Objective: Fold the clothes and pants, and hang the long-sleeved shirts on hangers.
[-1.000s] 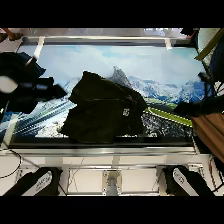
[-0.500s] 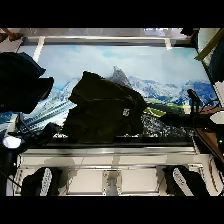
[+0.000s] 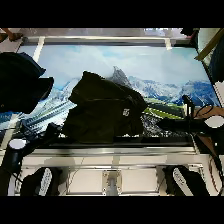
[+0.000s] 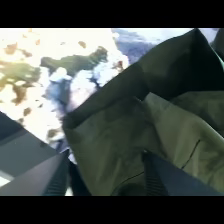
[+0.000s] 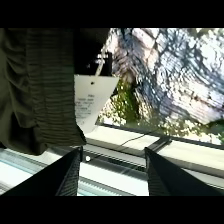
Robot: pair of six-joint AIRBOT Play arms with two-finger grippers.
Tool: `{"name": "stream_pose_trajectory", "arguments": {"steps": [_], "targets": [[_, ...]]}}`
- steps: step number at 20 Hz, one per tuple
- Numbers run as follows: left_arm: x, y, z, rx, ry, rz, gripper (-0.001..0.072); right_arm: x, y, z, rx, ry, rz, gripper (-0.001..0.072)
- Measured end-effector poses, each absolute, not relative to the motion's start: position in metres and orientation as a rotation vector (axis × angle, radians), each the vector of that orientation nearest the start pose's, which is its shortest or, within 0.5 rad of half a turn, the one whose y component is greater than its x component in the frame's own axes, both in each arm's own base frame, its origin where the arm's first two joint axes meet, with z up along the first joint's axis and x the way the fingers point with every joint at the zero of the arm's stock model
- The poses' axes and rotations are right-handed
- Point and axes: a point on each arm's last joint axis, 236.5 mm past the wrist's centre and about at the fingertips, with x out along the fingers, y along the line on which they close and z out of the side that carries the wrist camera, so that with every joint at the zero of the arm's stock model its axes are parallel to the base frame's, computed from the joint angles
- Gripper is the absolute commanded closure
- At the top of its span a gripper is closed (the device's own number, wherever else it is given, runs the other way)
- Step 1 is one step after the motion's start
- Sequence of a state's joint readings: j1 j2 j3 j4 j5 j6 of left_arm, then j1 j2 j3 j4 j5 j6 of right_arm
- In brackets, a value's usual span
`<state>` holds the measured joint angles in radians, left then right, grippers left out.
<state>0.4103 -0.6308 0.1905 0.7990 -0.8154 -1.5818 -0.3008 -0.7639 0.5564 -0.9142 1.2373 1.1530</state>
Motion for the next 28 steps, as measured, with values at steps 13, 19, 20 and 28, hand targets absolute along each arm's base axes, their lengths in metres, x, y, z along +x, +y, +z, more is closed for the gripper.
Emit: {"name": "stream_pose_trajectory", "arguments": {"steps": [13,19,20,28], "targets": [[0.263,-0.044,-0.095,-1.111,1.03,0.132,0.0421,0.241,0.072,-0.005,0.471,1.195,0.386,0.0265],[0.253,-0.067,-0.085,-1.054,1.091,-0.011,0.0186,0.236,0.08,-0.002,0.495,1.21,0.416,0.0265],[0.249,-0.07,-0.083,-1.021,1.109,-0.039,0.0186,0.235,0.081,-0.002,0.496,1.216,0.422,0.0266],[0.206,-0.045,-0.071,-0.761,1.179,0.039,0.0189,0.232,0.083,-0.001,0.501,1.227,0.433,0.0266]]}}
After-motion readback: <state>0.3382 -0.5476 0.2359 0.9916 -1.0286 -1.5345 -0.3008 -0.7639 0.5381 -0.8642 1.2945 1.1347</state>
